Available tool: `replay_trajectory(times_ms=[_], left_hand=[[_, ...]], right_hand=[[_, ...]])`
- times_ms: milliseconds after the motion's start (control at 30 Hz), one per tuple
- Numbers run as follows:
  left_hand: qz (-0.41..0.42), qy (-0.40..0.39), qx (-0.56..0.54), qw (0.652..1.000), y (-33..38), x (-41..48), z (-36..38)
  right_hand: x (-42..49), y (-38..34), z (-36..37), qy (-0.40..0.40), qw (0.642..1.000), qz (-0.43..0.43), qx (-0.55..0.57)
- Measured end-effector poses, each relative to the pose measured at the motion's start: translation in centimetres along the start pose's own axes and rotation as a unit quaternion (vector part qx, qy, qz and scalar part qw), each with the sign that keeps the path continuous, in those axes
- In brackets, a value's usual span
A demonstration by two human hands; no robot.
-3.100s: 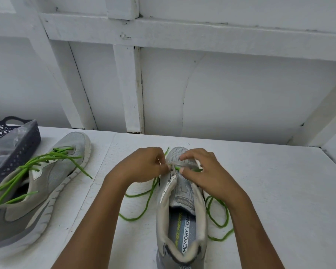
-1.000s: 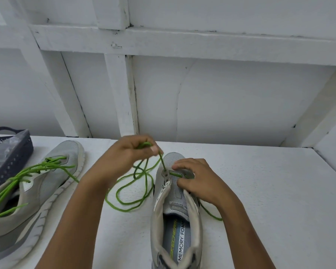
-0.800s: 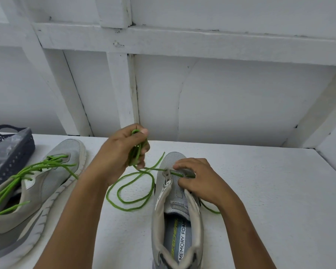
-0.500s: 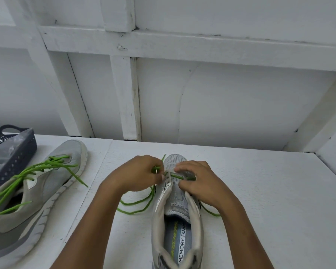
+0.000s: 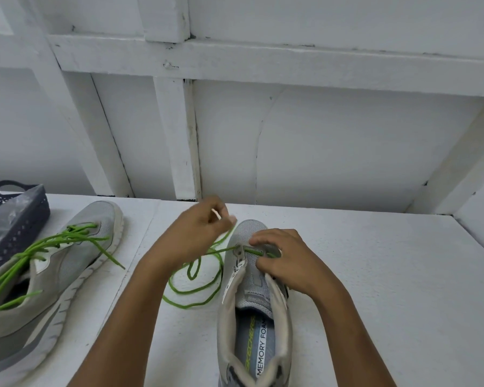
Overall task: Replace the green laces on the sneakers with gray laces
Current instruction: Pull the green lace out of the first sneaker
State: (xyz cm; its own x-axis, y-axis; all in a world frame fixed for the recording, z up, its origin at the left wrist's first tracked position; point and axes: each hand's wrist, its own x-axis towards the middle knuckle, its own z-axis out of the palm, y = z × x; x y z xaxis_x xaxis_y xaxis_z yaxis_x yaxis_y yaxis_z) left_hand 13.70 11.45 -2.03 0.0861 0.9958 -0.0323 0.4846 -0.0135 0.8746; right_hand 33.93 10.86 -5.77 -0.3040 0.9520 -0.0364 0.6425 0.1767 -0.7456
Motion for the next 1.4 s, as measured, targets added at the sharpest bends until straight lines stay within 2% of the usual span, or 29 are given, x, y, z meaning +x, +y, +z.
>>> replay_trajectory(times_ms=[100, 133, 200, 233, 333, 400, 467, 533, 633, 700, 800, 867, 933, 967, 1067, 1233, 1400], left_hand=[[-0.024, -0.099, 0.229, 0.968, -0.7, 0.2, 0.9], [-0.021, -0.116, 0.266, 0.957, -0.8, 0.2, 1.0], [0.000, -0.121, 0.273, 0.954, -0.6, 0.2, 0.7], [0.007, -0.121, 0.244, 0.962, -0.6, 0.2, 0.4], [-0.005, -0.109, 0.065, 0.992, -0.5, -0.1, -1.0], [0.010, -0.089, -0.045, 0.995, -0.1, -0.5, -1.9], [0.037, -0.065, -0.169, 0.983, 0.3, -0.7, -2.4], [0.053, -0.057, -0.295, 0.952, 0.6, -0.9, -2.7], [0.030, -0.060, -0.372, 0.926, 0.9, -0.9, -2.5], [0.002, -0.028, -0.316, 0.948, 0.7, -0.5, -1.9], [-0.005, 0.012, -0.072, 0.997, 0.0, 0.1, -0.5], [-0.004, -0.028, 0.102, 0.994, -0.5, 0.3, 0.3], [-0.013, -0.093, 0.246, 0.965, -0.8, 0.3, 0.7], [-0.014, -0.115, 0.280, 0.953, -0.8, 0.3, 0.7], [-0.006, -0.135, 0.277, 0.951, -0.3, 0.0, 0.1], [-0.042, -0.147, 0.267, 0.951, 0.3, -0.6, -1.3], [-0.042, -0.117, 0.277, 0.953, 0.9, -1.4, -3.0]], right_hand=[[0.0, 0.0, 0.1, 0.003, 1.000, 0.001, 0.002], [0.0, 0.0, 0.0, 0.003, 1.000, 0.001, 0.003], [-0.1, 0.0, -0.1, 0.002, 1.000, 0.004, 0.006], [-0.2, -0.1, -0.1, 0.002, 1.000, 0.007, 0.008], [-0.3, -0.3, -0.3, 0.001, 1.000, 0.017, 0.018], [-0.3, -0.5, -0.4, -0.001, 1.000, 0.019, 0.019], [-0.4, -0.5, -0.4, -0.003, 1.000, 0.018, 0.020], [-0.4, -0.6, -0.3, -0.004, 0.999, 0.021, 0.025], [-0.4, -0.5, -0.3, -0.003, 0.999, 0.022, 0.031], [-0.4, -0.5, -0.3, -0.004, 0.999, 0.020, 0.032], [-0.5, -0.6, -0.2, -0.005, 0.999, 0.024, 0.038], [-0.5, -0.6, -0.2, -0.003, 0.999, 0.023, 0.038], [-0.4, -0.5, -0.3, -0.002, 0.999, 0.021, 0.036], [-0.4, -0.5, -0.3, -0.003, 0.999, 0.021, 0.035], [-0.4, -0.4, -0.4, -0.005, 0.999, 0.018, 0.026], [-0.3, -0.2, -0.4, -0.010, 1.000, 0.015, 0.020], [-0.3, -0.2, -0.2, -0.007, 0.999, 0.025, 0.024]])
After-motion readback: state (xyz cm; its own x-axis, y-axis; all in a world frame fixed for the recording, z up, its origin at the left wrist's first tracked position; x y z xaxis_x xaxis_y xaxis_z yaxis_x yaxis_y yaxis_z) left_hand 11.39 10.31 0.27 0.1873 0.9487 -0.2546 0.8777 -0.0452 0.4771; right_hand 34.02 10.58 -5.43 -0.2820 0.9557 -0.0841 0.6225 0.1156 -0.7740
